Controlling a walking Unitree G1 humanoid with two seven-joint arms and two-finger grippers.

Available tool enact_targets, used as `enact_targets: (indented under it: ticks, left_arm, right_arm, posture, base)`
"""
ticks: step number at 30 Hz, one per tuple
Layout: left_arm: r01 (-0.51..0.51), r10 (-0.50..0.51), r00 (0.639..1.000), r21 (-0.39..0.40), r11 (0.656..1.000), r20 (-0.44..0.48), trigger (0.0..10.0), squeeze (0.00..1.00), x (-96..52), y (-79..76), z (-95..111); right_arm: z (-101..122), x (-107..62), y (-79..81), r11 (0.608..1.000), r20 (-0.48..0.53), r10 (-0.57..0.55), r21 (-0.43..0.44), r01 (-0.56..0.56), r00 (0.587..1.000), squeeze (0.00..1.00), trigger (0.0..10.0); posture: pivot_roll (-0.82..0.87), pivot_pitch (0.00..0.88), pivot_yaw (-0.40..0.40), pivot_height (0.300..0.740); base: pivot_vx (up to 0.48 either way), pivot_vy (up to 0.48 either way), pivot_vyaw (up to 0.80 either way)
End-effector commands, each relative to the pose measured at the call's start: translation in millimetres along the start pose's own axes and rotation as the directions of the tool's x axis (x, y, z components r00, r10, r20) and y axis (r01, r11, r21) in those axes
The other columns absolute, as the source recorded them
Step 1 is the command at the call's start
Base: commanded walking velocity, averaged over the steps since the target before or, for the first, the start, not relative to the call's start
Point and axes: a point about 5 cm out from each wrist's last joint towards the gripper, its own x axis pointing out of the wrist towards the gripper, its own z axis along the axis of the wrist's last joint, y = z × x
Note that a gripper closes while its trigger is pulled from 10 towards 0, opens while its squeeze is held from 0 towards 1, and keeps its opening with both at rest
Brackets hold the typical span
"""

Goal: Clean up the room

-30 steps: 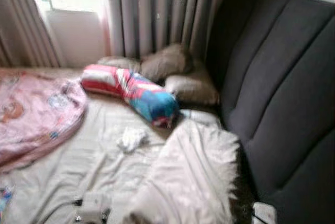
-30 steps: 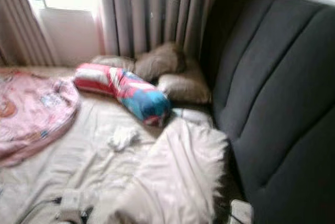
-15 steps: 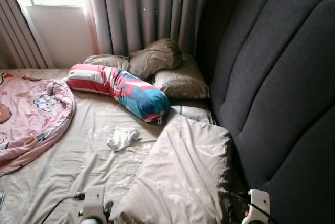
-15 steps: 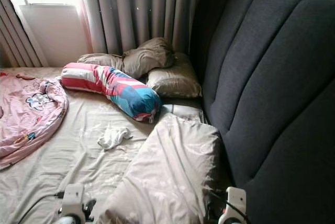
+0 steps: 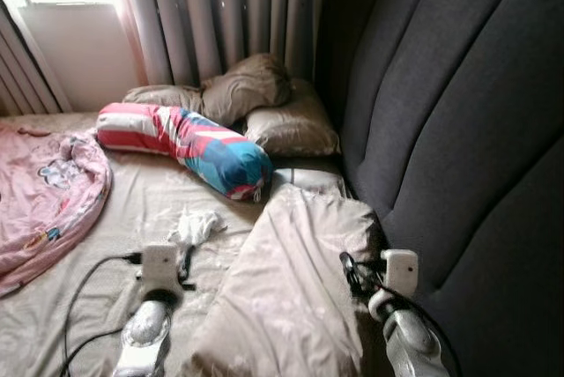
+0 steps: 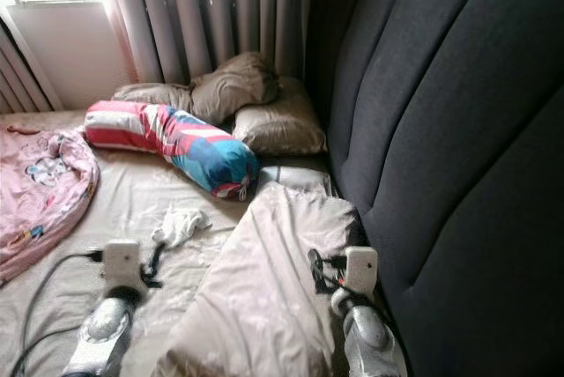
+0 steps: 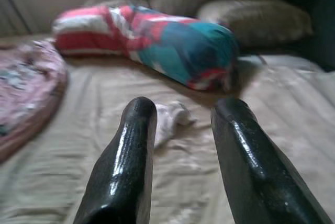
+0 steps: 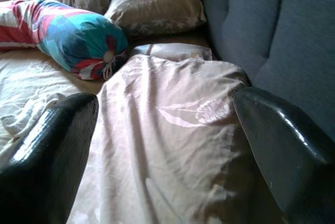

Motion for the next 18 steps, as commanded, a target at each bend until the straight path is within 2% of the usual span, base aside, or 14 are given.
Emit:
enact_targets:
  ticks: [1, 4, 9, 12, 15, 18]
  left_arm:
    - [-0.028, 0.028, 0.999, -0.014, 1.000, 0.019, 10.0, 0.00, -1.9, 2.7, 1.9]
    - [-0.026, 0.027, 0.998, -0.018, 1.000, 0.059, 10.0, 0.00, -2.4, -0.6, 9.0]
    - [0.014, -0.011, 0.994, -0.027, 1.000, 0.107, 10.0, 0.00, -1.5, -17.9, 22.7]
    - [0.042, -0.038, 0.994, -0.037, 0.998, 0.105, 10.0, 0.00, -1.4, -29.2, 24.9]
    - [0.053, -0.049, 0.994, -0.032, 0.998, 0.102, 10.0, 0.00, 1.7, -32.9, 26.4]
    - [0.070, -0.066, 0.992, -0.040, 0.997, 0.103, 10.0, 0.00, 6.2, -34.4, 30.8]
  right_arm:
    - [0.7, -1.8, 1.1, 1.000, 0.022, 0.003, 0.005, -0.003, 1.000, 0.00, 10.0]
    - [0.0, -6.3, 0.0, 1.000, 0.039, 0.001, -0.004, 0.000, 0.999, 0.00, 10.0]
    - [1.8, -5.9, -1.7, 1.000, 0.028, -0.003, -0.028, 0.004, 1.000, 0.00, 10.0]
    - [4.9, -3.1, -0.8, 1.000, 0.027, 0.005, -0.023, -0.005, 1.000, 0.00, 10.0]
    - [8.1, -0.6, 0.6, 0.999, 0.030, 0.019, -0.043, -0.017, 0.999, 0.00, 10.0]
    - [11.9, 2.5, -4.2, 0.998, 0.028, -0.017, -0.057, 0.019, 0.999, 0.00, 10.0]
  posture:
    - [-0.10, 0.069, -0.023, 0.740]
    - [-0.09, 0.091, -0.031, 0.740]
    - [-0.10, 0.103, -0.036, 0.740]
    - [-0.10, 0.099, -0.041, 0.721]
    - [-0.12, 0.103, -0.038, 0.707]
    - [-0.12, 0.114, -0.033, 0.694]
  base:
    - [0.000, 0.000, 0.00]
    - [0.000, 0.000, 0.00]
    - [0.000, 0.000, 0.00]
    - [0.000, 0.000, 0.00]
    - [0.000, 0.000, 0.00]
    - [0.000, 0.000, 0.00]
